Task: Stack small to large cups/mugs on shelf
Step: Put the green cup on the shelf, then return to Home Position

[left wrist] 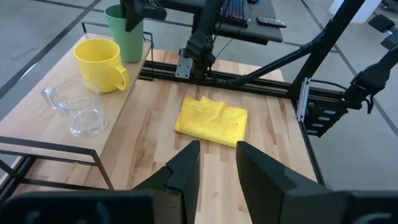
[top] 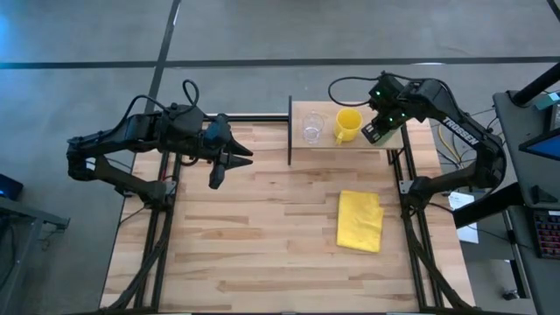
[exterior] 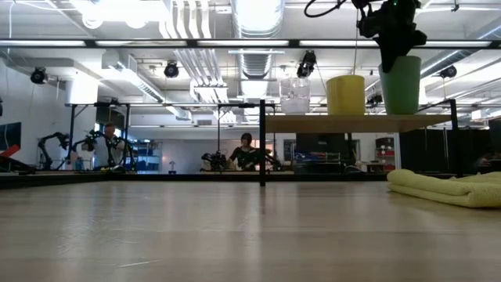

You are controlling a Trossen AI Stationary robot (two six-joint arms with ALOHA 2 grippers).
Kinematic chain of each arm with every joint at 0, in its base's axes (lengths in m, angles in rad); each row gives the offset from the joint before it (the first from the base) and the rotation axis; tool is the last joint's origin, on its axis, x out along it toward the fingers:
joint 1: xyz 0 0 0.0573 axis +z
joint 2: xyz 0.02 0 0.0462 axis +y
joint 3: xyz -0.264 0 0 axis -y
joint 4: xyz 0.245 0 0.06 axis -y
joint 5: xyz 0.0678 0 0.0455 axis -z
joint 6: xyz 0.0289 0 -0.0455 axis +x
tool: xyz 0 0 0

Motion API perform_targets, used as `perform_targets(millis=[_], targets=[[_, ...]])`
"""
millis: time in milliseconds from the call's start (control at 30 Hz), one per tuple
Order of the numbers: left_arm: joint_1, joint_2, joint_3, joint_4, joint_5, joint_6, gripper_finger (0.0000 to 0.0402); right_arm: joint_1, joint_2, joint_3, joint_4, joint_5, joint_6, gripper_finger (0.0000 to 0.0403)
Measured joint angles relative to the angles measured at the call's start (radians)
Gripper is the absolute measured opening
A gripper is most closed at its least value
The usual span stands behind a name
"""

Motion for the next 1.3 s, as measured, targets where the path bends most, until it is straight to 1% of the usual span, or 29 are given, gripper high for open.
perform_targets(millis=[100, 233, 567, 867, 967, 1100, 1200, 1300], targets=[[0.0, 0.0, 0.0, 0.001, 0.0, 0.0, 0.0089, 0.001, 0.0, 0.0, 0.002, 0.024, -0.008, 0.0094], [0.0, 0.0, 0.0, 0.0, 0.0, 0.0, 0.0089, 0.0, 0.0, 0.0, 0.004, 0.078, -0.01, 0.0094], [0.0, 0.0, 0.0, -0.001, 0.0, 0.0, 0.0089, 0.0, 0.0, 0.0, 0.054, 0.079, -0.004, 0.0081], [0.0, 0.0, 0.0, -0.002, 0.0, 0.0, 0.0089, 0.012, -0.015, 0.009, 0.06, 0.076, 0.0, 0.0094], [0.0, 0.0, 0.0, -0.002, 0.0, 0.0, 0.0089, 0.012, -0.019, 0.057, 0.025, 0.076, 0.001, 0.0095], [0.0, 0.0, 0.0, 0.0, 0.0, 0.0, 0.0089, 0.012, -0.022, 0.169, -0.028, 0.076, 0.022, 0.0091], [0.0, 0.0, 0.0, 0.002, 0.0, 0.0, 0.0089, 0.012, -0.023, 0.262, -0.033, 0.072, 0.087, 0.0085], [0.0, 0.0, 0.0, 0.002, 0.0, 0.0, 0.0089, 0.012, -0.023, 0.347, -0.033, 0.072, 0.204, 0.008]])
